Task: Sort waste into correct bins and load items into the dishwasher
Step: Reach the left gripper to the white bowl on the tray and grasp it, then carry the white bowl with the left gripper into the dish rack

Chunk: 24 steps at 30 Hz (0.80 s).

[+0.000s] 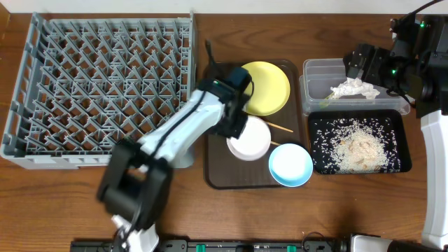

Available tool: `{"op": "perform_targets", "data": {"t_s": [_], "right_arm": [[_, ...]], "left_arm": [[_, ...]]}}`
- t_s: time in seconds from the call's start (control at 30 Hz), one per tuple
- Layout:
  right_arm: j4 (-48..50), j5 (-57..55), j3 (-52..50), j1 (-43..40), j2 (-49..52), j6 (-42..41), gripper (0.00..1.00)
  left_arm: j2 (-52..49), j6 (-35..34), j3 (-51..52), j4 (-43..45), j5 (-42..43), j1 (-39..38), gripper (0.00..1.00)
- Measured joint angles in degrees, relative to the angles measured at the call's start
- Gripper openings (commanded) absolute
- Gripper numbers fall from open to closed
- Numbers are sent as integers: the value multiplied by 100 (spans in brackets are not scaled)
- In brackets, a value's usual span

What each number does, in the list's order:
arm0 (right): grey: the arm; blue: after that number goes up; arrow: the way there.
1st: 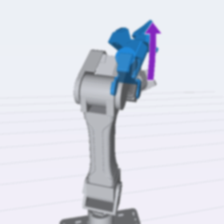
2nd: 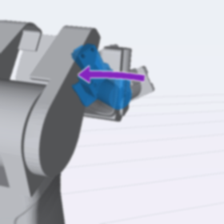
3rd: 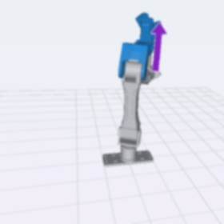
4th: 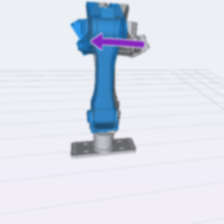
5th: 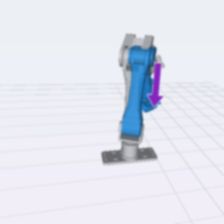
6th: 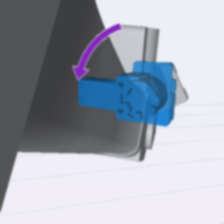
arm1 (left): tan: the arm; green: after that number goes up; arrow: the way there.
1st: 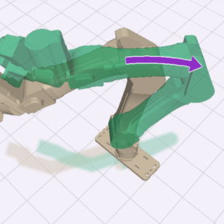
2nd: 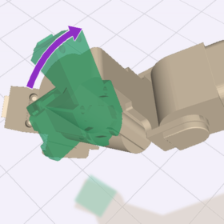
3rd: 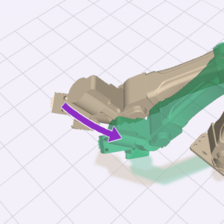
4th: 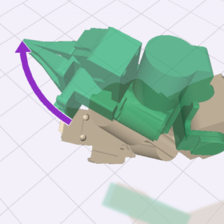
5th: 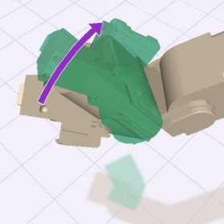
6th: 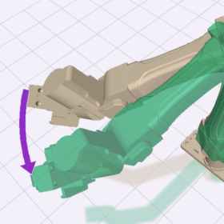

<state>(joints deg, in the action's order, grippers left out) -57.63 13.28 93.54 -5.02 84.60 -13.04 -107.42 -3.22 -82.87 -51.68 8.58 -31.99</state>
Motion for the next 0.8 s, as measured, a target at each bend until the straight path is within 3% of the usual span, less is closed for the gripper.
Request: {"op": "perform_targets", "data": {"t_s": [0.1,0.27,0.4,0.6,0.8], "right_arm": [[-2,2,0,0,0,0,99],[-2,0,0,0,0,0,99],[-2,0,0,0,0,0,99],[-2,0,0,0,0,0,99],[-2,0,0,0,0,0,99]], "left_arm": [[743,-11,-140,92,-654,0,7],[1725,-15,-319,216,-2752,7,8],[1624,-17,-317,304,-4317,195,7],[1246,-284,-291,516,-6000,691,7],[793,-802,-291,551,-7075,955,7]]}}
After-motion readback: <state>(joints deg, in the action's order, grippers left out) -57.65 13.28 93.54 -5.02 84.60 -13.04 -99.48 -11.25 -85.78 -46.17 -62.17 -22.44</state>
